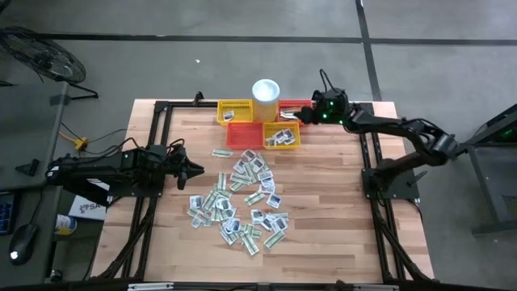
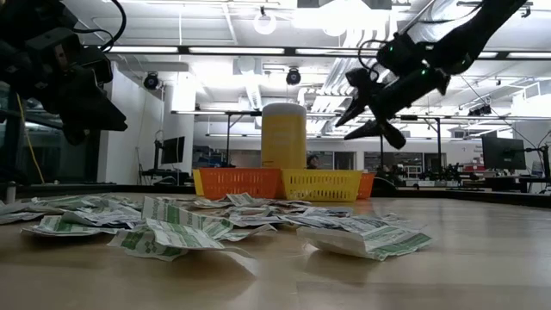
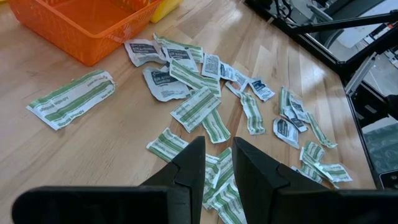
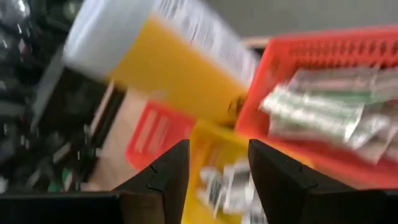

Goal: Pick & Place First Aid Supplies
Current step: Put the blue alcohol pad into the top yellow basket

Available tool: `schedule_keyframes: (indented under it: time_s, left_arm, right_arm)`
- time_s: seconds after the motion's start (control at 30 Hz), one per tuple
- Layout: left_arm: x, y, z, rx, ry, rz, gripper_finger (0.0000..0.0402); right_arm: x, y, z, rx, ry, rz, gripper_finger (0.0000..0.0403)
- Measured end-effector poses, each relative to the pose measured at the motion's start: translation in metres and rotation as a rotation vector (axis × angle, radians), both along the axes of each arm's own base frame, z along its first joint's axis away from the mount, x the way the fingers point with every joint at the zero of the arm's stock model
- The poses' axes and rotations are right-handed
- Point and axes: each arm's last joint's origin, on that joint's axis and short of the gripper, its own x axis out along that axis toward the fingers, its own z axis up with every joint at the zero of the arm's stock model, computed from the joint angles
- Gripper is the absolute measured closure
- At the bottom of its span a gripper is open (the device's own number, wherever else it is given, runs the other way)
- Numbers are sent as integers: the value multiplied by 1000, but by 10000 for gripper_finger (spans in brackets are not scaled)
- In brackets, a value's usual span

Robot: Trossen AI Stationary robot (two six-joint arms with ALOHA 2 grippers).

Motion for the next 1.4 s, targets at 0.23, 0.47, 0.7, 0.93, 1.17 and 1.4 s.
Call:
schedule_keyframes:
  time_s: [0.23,0.47,0.7,0.93,1.17,1.4]
  left_arm:
    - [0,0,0,0,0,0,321]
    - [0,0,0,0,1,0,321]
    - [0,0,0,0,0,0,321]
    - [0,0,0,0,0,0,321]
    - [0,0,0,0,0,0,321]
    - [0,0,0,0,0,0,321]
  right_arm:
    - [12,50,18,-18,31,162,245]
    - [30,112,19,-62,115,291,245]
    - [36,174,12,-122,209,400,245]
    - [37,218,4,-172,247,473,245]
    - [52,244,-25,-158,291,534,245]
    - [67,251,-58,-102,335,575,245]
